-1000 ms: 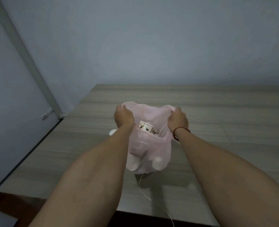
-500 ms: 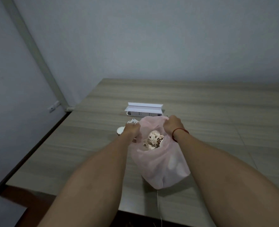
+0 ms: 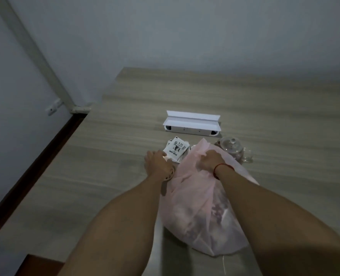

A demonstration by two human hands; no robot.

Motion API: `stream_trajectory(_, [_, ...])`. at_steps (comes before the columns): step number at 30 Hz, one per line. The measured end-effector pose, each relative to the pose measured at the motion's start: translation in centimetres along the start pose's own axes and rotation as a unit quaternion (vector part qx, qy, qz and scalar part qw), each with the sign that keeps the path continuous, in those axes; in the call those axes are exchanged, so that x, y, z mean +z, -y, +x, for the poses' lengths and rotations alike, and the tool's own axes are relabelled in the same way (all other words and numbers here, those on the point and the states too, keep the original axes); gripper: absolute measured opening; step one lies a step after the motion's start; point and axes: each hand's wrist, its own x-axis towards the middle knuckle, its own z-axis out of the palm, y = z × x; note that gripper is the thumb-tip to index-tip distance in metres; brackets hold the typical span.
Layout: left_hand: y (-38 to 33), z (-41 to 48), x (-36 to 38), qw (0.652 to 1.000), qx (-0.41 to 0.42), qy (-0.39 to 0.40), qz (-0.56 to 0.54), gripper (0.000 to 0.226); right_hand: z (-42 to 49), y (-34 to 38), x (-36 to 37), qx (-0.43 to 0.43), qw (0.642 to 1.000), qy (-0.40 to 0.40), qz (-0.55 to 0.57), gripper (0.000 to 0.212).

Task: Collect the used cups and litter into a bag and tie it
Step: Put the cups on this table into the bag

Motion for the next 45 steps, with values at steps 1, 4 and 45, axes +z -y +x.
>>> stream_trajectory(1, [0.3,0.6,0.2,1.0,0.001,0.021,-0.011,0.049,0.4,0.1,0.5,0.001,1.0,0.0,-0.008,0.033])
stream_trajectory(4, [1.4,2.1,1.3,0.996,0.001,0.085,-0.034,0.071,1.4,0.2,1.7,0.007,1.0,0.004,-0.012,0.028])
stream_trajectory(45, [2.2,-8.4,4.1,0.956,-0.188,0.09,-0.208,0.065,-8.6,-3.7,-2.8,-0.018,0.984,-0.135,0.114,0.043])
